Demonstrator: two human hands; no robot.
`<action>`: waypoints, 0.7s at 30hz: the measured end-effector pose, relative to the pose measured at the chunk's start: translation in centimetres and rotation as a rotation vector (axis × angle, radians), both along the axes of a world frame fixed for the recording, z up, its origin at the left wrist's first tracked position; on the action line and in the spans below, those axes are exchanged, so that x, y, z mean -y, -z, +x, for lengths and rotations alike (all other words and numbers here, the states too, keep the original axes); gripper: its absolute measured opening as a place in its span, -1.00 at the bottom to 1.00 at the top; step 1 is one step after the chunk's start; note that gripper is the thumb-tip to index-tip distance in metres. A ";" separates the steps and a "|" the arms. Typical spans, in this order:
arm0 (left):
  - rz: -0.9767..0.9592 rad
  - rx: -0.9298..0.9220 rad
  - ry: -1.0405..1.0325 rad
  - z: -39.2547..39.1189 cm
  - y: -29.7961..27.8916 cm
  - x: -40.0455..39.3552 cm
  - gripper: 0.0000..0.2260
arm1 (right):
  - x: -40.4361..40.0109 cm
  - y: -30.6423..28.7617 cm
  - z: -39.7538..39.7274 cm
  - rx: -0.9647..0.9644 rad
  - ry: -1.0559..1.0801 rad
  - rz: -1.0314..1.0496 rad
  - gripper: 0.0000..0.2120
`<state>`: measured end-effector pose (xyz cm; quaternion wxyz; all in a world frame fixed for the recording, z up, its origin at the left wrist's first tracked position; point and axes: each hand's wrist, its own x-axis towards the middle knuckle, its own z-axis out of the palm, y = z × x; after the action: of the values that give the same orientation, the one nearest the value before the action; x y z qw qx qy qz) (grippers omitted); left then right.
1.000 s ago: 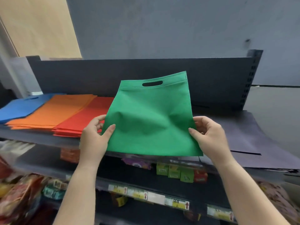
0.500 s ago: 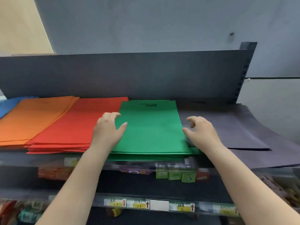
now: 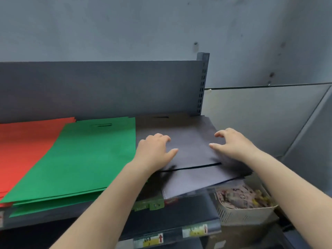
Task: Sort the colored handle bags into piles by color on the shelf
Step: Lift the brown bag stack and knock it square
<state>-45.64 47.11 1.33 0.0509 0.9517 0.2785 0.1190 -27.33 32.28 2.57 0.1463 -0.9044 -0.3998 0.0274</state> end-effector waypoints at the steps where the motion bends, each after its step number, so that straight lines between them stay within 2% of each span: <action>1: -0.007 -0.071 0.016 0.7 0.5 0.3 -0.57 | 0.4 0.2 0.8 -0.015 0.005 -0.038 -0.46; 4: -0.088 -0.201 0.063 2.0 1.7 1.0 -0.57 | 1.2 1.1 3.2 -0.094 0.051 -0.095 -0.34; 7: -0.105 -0.204 0.075 2.8 2.3 1.5 -0.54 | 1.4 1.8 4.9 -0.219 0.084 -0.119 -0.27; 13: -0.232 -0.160 0.189 4.8 2.4 2.7 -0.53 | 0.3 3.1 6.0 -0.518 0.093 0.141 -0.26; 19: -0.235 -0.117 0.237 6.1 2.7 3.5 -0.54 | -0.3 3.2 6.5 -0.611 0.150 0.332 -0.21; 21: -0.227 -0.082 0.235 6.1 2.8 3.4 -0.57 | -0.3 3.1 6.8 -0.719 0.152 0.347 -0.35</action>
<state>-39.55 43.75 -1.45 0.1604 0.9699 0.1787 0.0412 -20.51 32.53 -0.50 0.4288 -0.8262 -0.2536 0.2632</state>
